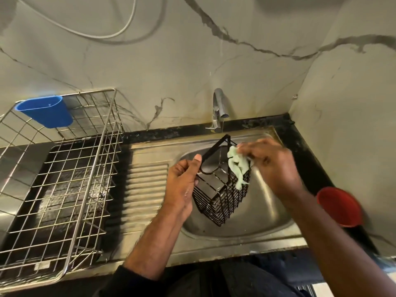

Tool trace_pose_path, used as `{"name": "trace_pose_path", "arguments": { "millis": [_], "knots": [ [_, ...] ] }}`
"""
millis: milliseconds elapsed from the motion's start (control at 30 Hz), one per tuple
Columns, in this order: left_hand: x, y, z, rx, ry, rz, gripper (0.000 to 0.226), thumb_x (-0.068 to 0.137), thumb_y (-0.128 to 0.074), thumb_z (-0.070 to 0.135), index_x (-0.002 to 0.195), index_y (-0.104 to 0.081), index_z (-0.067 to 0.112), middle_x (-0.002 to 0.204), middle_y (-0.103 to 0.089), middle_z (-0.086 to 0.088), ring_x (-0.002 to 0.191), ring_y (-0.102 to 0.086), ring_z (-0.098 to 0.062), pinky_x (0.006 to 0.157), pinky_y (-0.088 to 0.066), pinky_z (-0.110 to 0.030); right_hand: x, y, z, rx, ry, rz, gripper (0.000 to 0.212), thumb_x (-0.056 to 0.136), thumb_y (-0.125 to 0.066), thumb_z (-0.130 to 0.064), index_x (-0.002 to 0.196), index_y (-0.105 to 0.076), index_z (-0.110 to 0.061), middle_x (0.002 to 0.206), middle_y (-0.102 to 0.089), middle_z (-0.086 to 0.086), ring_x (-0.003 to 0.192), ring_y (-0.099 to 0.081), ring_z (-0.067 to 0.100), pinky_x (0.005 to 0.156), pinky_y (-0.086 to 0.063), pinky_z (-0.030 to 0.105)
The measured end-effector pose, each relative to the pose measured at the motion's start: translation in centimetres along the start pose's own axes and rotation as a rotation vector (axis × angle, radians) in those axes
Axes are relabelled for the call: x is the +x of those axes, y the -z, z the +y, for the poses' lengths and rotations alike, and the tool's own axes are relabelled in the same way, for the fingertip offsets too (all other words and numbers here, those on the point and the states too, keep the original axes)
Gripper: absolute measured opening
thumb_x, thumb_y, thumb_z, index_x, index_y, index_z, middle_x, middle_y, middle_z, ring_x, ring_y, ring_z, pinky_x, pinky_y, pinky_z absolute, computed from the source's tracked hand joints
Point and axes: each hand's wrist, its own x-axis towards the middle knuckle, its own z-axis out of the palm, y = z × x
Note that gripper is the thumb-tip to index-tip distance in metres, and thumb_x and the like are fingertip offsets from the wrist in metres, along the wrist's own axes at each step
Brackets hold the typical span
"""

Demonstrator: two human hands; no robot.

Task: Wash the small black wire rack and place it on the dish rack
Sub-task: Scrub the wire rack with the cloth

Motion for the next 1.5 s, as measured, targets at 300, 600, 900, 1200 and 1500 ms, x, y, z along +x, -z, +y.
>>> {"name": "trace_pose_path", "arguments": {
  "millis": [300,600,900,1200,1500],
  "knots": [
    [0.0,0.6,0.6,-0.124,-0.012,0.099,0.037,0.085,-0.080,0.037,0.082,-0.063,0.005,0.085,-0.054,-0.015,0.075,-0.043,-0.026,0.064,-0.034,-0.034,-1.5,-0.6,-2.5,-0.015,0.200,-0.166,0.040,0.083,-0.063,0.011,0.113,-0.075,-0.014,0.117,-0.073,0.002,0.104,-0.064,0.009,0.086,-0.052,0.012],
    [-0.6,0.2,-0.2,-0.155,0.053,0.131,0.036,0.079,-0.084,0.040,0.085,-0.067,0.009,0.089,-0.057,-0.011,0.078,-0.047,-0.025,0.067,-0.038,-0.034,-1.9,-1.9,-2.5,-0.024,0.375,-0.229,0.044,0.082,-0.065,0.014,0.115,-0.073,-0.014,0.119,-0.072,-0.001,0.109,-0.063,0.011,0.088,-0.056,0.029],
    [-1.1,0.6,-0.5,-0.138,0.114,0.125,0.043,0.082,-0.081,0.027,0.056,-0.047,0.023,0.058,-0.046,0.006,0.057,-0.041,-0.009,0.070,-0.032,-0.034,-1.1,0.5,0.1,0.194,-0.282,0.285,0.021,0.093,-0.068,-0.005,0.111,-0.073,-0.013,0.108,-0.074,-0.006,0.099,-0.068,0.000,0.081,-0.052,0.010],
    [-0.9,0.8,-1.1,-0.160,0.122,0.095,0.039,0.071,-0.084,0.027,0.053,-0.050,0.022,0.055,-0.056,0.006,0.057,-0.047,-0.012,0.060,-0.037,-0.028,-2.3,-0.6,0.7,0.484,-0.618,-0.064,0.022,0.102,-0.053,-0.034,0.111,-0.073,-0.028,0.079,-0.070,-0.024,0.075,-0.063,-0.006,0.064,-0.047,0.010],
    [-1.0,-1.8,-0.2,-0.178,0.115,0.033,0.031,0.082,-0.078,0.016,0.063,-0.054,0.017,0.058,-0.065,0.005,0.056,-0.061,-0.011,0.061,-0.054,-0.027,-2.2,-0.9,1.9,0.427,-0.514,-0.027,0.022,0.102,-0.054,-0.038,0.098,-0.071,-0.025,0.105,-0.067,-0.002,0.102,-0.063,0.011,0.092,-0.053,0.035]
  ]
}}
